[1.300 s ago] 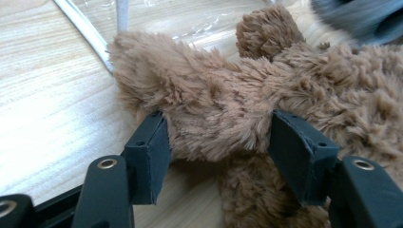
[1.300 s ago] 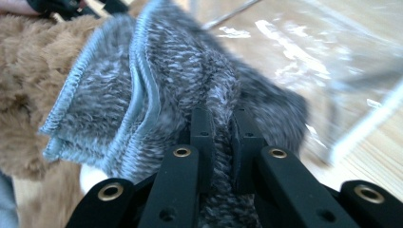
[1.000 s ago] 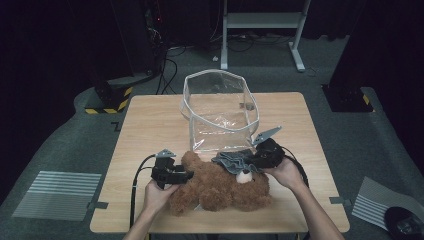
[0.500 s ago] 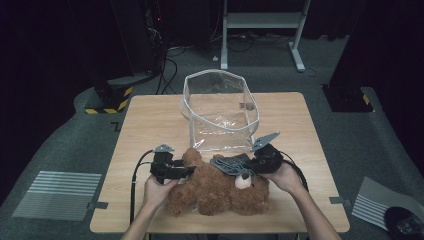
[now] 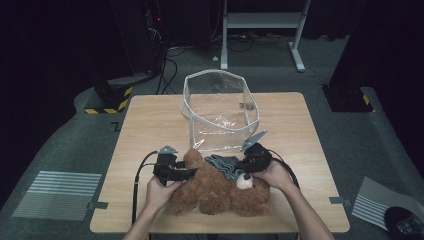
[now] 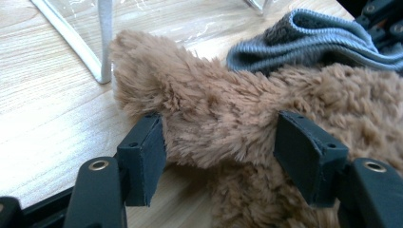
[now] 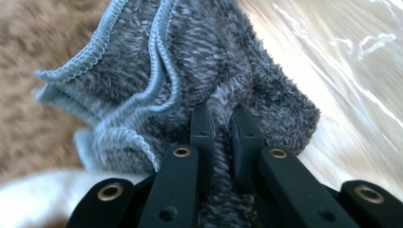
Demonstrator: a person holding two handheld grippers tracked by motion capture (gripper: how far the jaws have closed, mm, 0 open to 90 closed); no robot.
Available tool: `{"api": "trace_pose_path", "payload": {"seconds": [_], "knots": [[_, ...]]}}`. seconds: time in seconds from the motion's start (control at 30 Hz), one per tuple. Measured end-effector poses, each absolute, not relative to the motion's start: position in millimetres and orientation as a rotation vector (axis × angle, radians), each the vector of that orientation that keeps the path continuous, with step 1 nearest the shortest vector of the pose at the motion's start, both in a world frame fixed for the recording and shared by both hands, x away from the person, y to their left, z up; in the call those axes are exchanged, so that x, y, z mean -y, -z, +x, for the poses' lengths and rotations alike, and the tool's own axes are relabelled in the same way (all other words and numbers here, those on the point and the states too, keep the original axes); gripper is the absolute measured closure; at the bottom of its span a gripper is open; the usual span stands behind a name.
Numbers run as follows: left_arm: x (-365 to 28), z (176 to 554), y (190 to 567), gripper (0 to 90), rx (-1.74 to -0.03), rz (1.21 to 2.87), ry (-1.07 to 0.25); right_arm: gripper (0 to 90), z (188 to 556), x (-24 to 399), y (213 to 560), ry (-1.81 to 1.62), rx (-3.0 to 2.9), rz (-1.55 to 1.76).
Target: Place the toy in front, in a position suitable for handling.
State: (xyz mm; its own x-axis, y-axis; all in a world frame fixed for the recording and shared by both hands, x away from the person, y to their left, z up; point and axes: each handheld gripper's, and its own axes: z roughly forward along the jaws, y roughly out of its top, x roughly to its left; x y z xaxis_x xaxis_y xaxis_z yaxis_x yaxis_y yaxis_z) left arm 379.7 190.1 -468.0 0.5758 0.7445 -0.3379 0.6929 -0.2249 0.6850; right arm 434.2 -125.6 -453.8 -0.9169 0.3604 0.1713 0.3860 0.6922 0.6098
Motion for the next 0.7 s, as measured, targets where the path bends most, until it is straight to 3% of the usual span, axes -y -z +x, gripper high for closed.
{"api": "trace_pose_path", "payload": {"seconds": [0.2,0.37,0.5,0.7], "knots": [[-189,380,469,35.8,-1.146,1.962,-0.074,82.1,437,151,452,1.037,2.864,-0.712],[-189,379,469,35.8,-1.146,1.968,-0.085,82.1,433,139,448,1.136,2.821,-0.651],[-189,379,469,35.8,-1.151,1.99,-0.087,82.1,432,131,460,1.011,2.854,-0.642],[-191,377,477,35.8,-1.166,1.995,-0.064,82.0,431,174,461,0.99,2.861,-0.79]]}}
